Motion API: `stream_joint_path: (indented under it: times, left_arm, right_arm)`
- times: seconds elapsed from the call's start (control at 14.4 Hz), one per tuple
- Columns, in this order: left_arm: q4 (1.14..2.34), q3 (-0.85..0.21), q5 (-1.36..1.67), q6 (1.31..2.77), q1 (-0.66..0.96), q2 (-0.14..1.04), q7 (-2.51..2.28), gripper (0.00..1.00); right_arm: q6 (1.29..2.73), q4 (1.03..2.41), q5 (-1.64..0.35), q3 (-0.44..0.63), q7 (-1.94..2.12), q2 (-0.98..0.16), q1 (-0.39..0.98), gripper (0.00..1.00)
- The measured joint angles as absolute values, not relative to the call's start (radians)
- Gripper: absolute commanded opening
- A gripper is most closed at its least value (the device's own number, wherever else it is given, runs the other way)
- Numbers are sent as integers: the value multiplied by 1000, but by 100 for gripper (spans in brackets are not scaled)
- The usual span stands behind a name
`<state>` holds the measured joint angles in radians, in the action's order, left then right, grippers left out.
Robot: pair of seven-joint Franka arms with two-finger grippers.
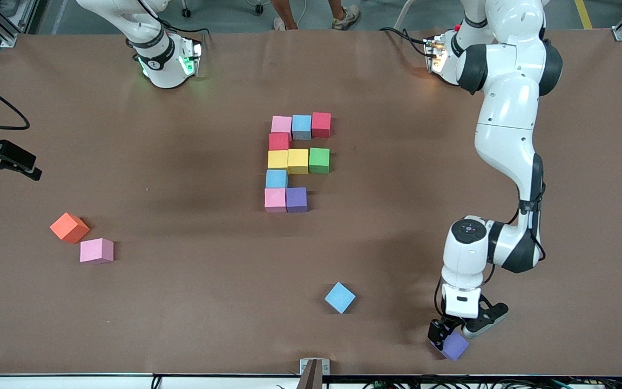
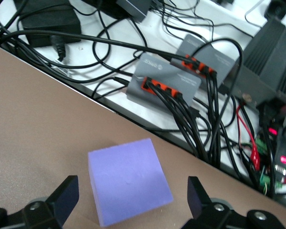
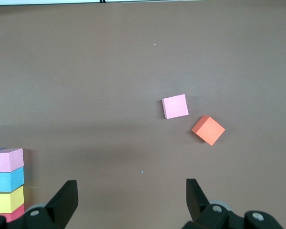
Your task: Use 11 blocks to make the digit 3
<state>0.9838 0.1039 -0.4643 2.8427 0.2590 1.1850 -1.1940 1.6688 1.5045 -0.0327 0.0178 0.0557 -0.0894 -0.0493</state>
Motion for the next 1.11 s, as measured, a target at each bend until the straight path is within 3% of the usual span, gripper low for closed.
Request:
stream_joint_path:
  times: [1.11]
  left_arm:
    - [983, 101, -273, 2938, 238, 1217, -1223, 100]
  right_arm:
    - [1691, 1504, -33, 18, 56, -94, -49, 100]
